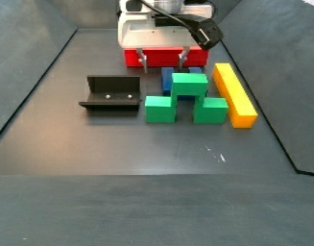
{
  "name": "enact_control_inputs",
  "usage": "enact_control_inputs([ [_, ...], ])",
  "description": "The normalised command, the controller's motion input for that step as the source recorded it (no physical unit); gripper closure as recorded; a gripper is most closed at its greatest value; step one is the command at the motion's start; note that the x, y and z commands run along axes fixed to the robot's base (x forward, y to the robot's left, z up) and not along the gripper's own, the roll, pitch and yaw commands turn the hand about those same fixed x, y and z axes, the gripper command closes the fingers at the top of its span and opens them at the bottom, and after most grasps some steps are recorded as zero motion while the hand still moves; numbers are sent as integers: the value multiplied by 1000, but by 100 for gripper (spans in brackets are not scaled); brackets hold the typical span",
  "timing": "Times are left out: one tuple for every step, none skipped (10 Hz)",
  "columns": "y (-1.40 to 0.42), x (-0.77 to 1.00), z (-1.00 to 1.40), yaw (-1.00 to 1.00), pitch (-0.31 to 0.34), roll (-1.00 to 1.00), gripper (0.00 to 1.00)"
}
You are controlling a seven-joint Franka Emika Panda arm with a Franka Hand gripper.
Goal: Pick up the blue object. Move up. Place the blue object on the fixture. Regrasp the blue object. Move to above the board. Insert the blue object.
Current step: Pick up the blue object.
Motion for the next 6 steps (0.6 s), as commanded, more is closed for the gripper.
enact_control_inputs([
  [129,-23,0,0,0,64,0],
  [86,-26,-57,0,0,100,0],
  [29,-6,-77,0,0,91,0],
  [0,-20,-169,0,-1,50,0],
  [0,-11,-194,0,0,49,0],
  [0,0,-194,0,0,56,0],
])
